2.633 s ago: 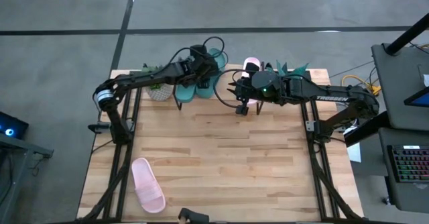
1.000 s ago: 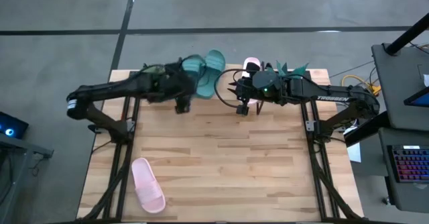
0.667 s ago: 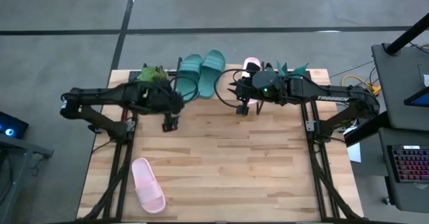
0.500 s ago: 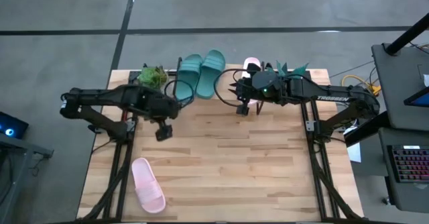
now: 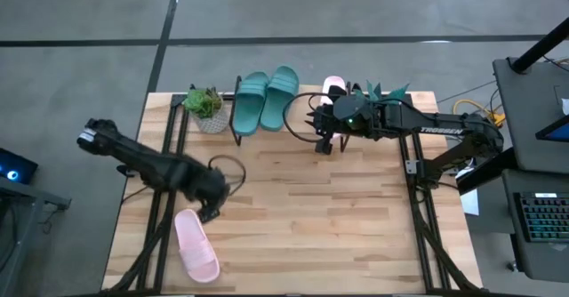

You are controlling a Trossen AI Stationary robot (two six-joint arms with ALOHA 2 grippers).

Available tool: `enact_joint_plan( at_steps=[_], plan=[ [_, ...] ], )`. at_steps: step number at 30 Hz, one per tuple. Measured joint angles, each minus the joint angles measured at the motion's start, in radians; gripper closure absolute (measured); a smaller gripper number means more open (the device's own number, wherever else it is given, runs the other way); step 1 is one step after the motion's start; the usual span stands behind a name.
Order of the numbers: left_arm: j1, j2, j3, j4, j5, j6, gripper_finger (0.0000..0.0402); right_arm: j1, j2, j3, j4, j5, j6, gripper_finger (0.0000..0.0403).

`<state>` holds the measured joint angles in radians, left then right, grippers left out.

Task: Pick and place slides into the shelf
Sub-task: Put the pink slide on the shelf

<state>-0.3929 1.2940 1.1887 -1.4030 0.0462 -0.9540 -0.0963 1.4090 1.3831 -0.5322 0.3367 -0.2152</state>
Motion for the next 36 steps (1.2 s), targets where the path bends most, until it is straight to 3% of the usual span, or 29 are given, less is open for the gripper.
enact_joint_plan(
  at_steps=[10, 14, 23, 27, 36],
  plan=[
    [-0.287, 0.011, -0.177, 0.389, 0.083, -0.489, 0.0066, 0.0, 0.0, -0.003, -0.041, -0.008, 0.014, 0.0327],
    [-0.347, 0.052, -0.181, 0.405, 0.068, -0.578, 0.0066, 0.0, 0.0, -0.003, -0.04, -0.008, 0.006, 0.0322],
    [-0.388, 0.162, -0.182, 0.501, 0.084, -0.557, 0.0066, 0.0, 0.0, -0.003, -0.041, -0.008, -0.005, 0.033],
    [-0.392, 0.203, -0.181, 0.537, 0.154, -0.525, 0.0066, 0.0, 0.0, -0.003, -0.041, -0.008, -0.006, 0.0332],
    [-0.396, 0.218, -0.183, 0.562, 0.166, -0.523, 0.0075, 0.0, 0.0, -0.003, -0.04, -0.008, -0.005, 0.0323]
  ],
)
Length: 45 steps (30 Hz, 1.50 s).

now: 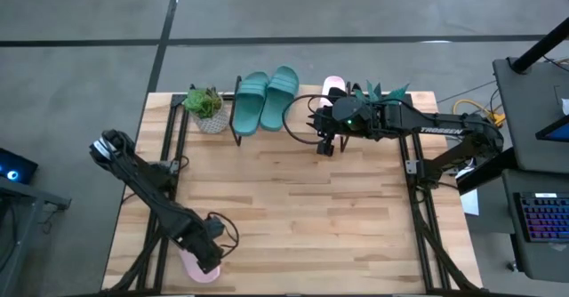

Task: Pick and place slides into the shelf
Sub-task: Put the pink slide on the shelf

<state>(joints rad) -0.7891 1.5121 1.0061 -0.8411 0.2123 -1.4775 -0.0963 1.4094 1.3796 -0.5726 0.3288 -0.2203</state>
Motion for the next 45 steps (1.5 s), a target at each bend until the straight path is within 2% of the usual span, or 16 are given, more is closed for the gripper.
enact_joint_plan(
  at_steps=[14, 19, 24, 28, 31, 36, 37, 42, 45],
  plan=[
    [0.0, -0.007, -0.002, 0.025, 0.02, 0.002, 0.021, 0.0, 0.0, 0.0, -0.001, 0.0, 0.0, 0.0331],
    [0.0, -0.007, -0.037, 0.039, 0.05, 0.027, 0.0223, 0.0, 0.0, 0.0, -0.001, 0.0, 0.0, 0.0324],
    [0.007, -0.009, -0.12, 0.138, 0.121, 0.027, 0.0223, 0.0, 0.0, 0.0, -0.001, 0.0, 0.0, 0.0326],
    [0.01, -0.015, -0.145, 0.179, 0.138, 0.029, 0.0238, 0.0, 0.0, 0.0, 0.0, 0.001, 0.0, 0.0333],
    [0.011, -0.02, -0.145, 0.182, 0.143, 0.053, 0.0275, 0.0, 0.0, 0.0, 0.0, 0.001, 0.0, 0.0335],
    [0.01, -0.036, -0.146, 0.185, 0.163, 0.099, 0.0378, 0.0, 0.0, 0.0, 0.0, 0.001, 0.002, 0.033],
    [0.011, -0.044, -0.146, 0.185, 0.165, 0.104, 0.0388, 0.0, 0.0, 0.0, 0.0, 0.001, -0.001, 0.0329],
    [0.017, -0.102, -0.146, 0.181, 0.139, 0.123, 0.0399, 0.0, -0.001, 0.0, 0.007, 0.003, -0.024, 0.033],
    [0.028, -0.154, -0.147, 0.178, 0.073, 0.134, 0.04, 0.0, -0.007, 0.0, 0.007, 0.003, -0.025, 0.0335]
  ],
)
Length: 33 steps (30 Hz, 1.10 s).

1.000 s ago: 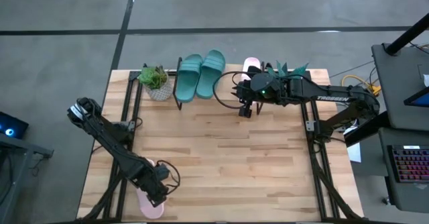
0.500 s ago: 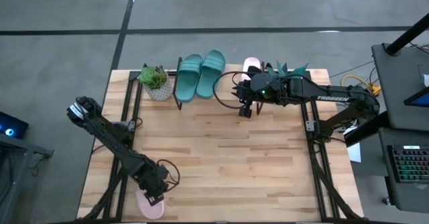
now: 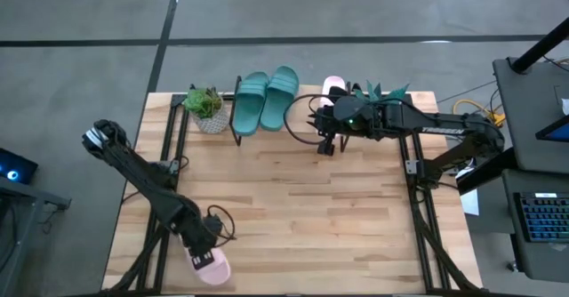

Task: Pick and place slides into the shelf
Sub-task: Put the pink slide on the shelf

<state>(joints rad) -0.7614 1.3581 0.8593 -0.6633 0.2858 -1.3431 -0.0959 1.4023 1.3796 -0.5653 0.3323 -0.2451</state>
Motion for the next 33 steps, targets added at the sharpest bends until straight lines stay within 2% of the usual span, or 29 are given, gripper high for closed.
enact_joint_plan(
  at_steps=[9, 13, 17, 22, 26, 33],
  plan=[
    [0.009, -0.2, 0.0, -0.01, -0.233, 0.078, 0.0401, 0.016, -0.046, 0.0, 0.001, -0.003, -0.015, 0.0339],
    [0.01, -0.298, 0.0, -0.005, -0.36, 0.158, 0.0401, 0.049, -0.067, -0.002, 0.016, -0.085, -0.093, 0.0339],
    [0.013, -0.392, 0.0, -0.004, -0.466, 0.231, 0.0401, 0.128, -0.086, -0.033, 0.104, -0.148, -0.227, 0.0339],
    [0.03, -0.481, 0.0, 0.003, -0.536, 0.225, 0.0401, 0.265, -0.11, -0.115, 0.283, -0.149, -0.481, 0.0339],
    [0.045, -0.504, 0.0, 0.006, -0.556, 0.234, 0.0401, 0.358, -0.082, -0.191, 0.382, -0.149, -0.689, 0.0339],
    [0.048, -0.487, 0.002, 0.01, -0.53, 0.26, 0.0401, 0.414, 0.03, -0.253, 0.498, -0.149, -0.929, 0.0329]
  ],
)
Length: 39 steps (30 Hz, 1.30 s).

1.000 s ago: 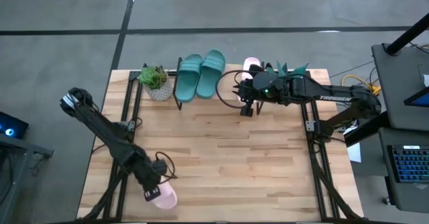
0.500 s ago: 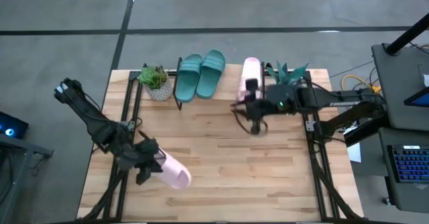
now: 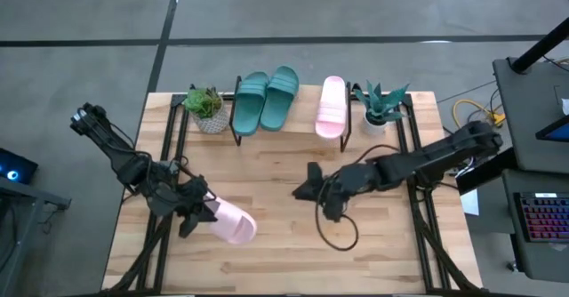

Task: Pick and place slides into the shelf
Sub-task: Put the pink slide on the shelf

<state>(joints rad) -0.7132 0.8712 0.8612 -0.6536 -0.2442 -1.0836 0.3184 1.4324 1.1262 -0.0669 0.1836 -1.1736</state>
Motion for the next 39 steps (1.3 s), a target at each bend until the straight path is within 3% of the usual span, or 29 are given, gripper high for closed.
enact_joint_plan(
  at_steps=[6, 9, 13, 18, 28, 35, 39],
  plan=[
    [0.001, 0.024, 0.019, 0.048, 0.026, 0.05, 0.0401, 0.004, 0.105, -0.001, 0.096, -0.066, -0.155, 0.0265],
    [0.001, 0.047, 0.041, 0.065, 0.029, 0.096, 0.0402, 0.004, 0.172, 0.037, 0.109, -0.124, -0.161, 0.0224],
    [0.001, 0.072, 0.061, 0.063, 0.035, 0.115, 0.0402, 0.015, 0.264, 0.12, 0.124, -0.105, -0.132, 0.0192],
    [0.001, 0.089, 0.077, 0.068, 0.045, 0.143, 0.0402, 0.025, 0.357, 0.237, 0.126, -0.069, -0.098, 0.0199],
    [0.001, 0.096, 0.079, 0.07, 0.056, 0.161, 0.0402, 0.031, 0.445, 0.32, 0.083, -0.164, -0.162, 0.0244],
    [0.001, 0.097, 0.079, 0.07, 0.057, 0.179, 0.0401, 0.039, 0.463, 0.358, 0.078, -0.172, -0.163, 0.0245],
    [0.001, 0.096, 0.079, 0.07, 0.057, 0.185, 0.0401, 0.04, 0.467, 0.364, 0.078, -0.242, -0.163, 0.0241]
  ],
)
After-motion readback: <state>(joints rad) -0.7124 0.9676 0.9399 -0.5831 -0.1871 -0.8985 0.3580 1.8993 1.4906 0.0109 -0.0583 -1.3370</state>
